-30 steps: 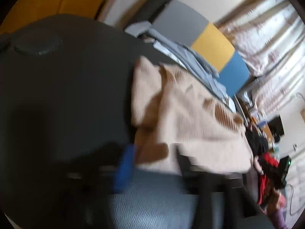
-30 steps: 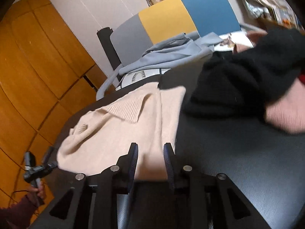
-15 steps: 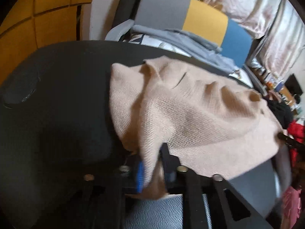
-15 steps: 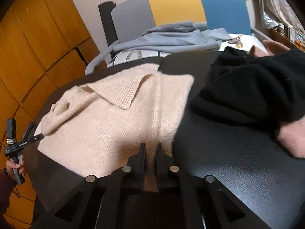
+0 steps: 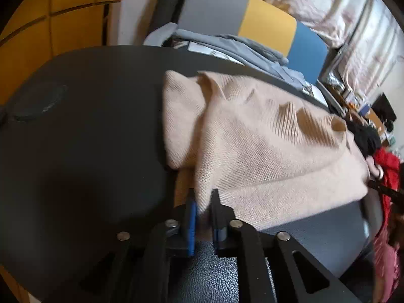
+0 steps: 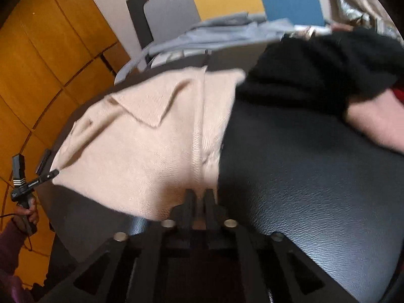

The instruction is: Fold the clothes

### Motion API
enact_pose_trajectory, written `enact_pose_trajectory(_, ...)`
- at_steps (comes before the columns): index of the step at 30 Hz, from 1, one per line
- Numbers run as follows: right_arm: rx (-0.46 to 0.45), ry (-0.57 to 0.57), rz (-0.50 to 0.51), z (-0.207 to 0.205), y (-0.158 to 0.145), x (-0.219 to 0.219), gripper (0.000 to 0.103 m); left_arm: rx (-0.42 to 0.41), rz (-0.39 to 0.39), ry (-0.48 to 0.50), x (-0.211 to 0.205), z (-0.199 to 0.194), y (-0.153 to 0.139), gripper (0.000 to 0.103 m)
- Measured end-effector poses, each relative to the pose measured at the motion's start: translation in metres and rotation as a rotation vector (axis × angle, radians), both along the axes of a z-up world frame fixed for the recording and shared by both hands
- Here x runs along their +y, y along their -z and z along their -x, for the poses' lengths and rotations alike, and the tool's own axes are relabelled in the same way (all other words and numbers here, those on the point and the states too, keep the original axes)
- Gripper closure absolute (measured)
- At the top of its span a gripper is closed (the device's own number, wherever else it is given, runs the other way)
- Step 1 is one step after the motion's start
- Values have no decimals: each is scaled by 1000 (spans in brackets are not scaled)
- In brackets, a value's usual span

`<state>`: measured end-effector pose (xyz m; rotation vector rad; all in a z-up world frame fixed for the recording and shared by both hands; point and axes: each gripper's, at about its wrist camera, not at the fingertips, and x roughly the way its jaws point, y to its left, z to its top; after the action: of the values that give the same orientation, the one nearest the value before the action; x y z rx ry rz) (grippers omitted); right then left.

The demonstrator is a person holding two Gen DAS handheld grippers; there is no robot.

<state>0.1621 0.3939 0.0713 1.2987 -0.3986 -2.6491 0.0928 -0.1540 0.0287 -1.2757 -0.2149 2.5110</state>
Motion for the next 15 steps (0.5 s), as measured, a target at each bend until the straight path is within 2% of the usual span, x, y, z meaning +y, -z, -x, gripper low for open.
enact_pose_trajectory(3,93,-7,-2,8,-30,-5,77,60,-16,-64,-9,3,-19,71)
enact_pose_trajectory(6,99,-57,107,33,-43,-12,77,126,-60,-82,-3,16,-38,69)
enact_pose_trajectory(9,34,-76,196,71,-36,-24,77,139,-66,-13,28,35,-51,64)
enact_pose_trajectory(10,0,-68,212,85,-31,-28,77,133,-50,20,42,46,-52,48)
enact_pose_trajectory(12,-61,-46,245,107,-20,-31,77,119,-18,83,69,68,-53,29)
enact_pose_trajectory(15,-151,-12,341,133,1,-29,77,58,-3,91,97,100,-45,29)
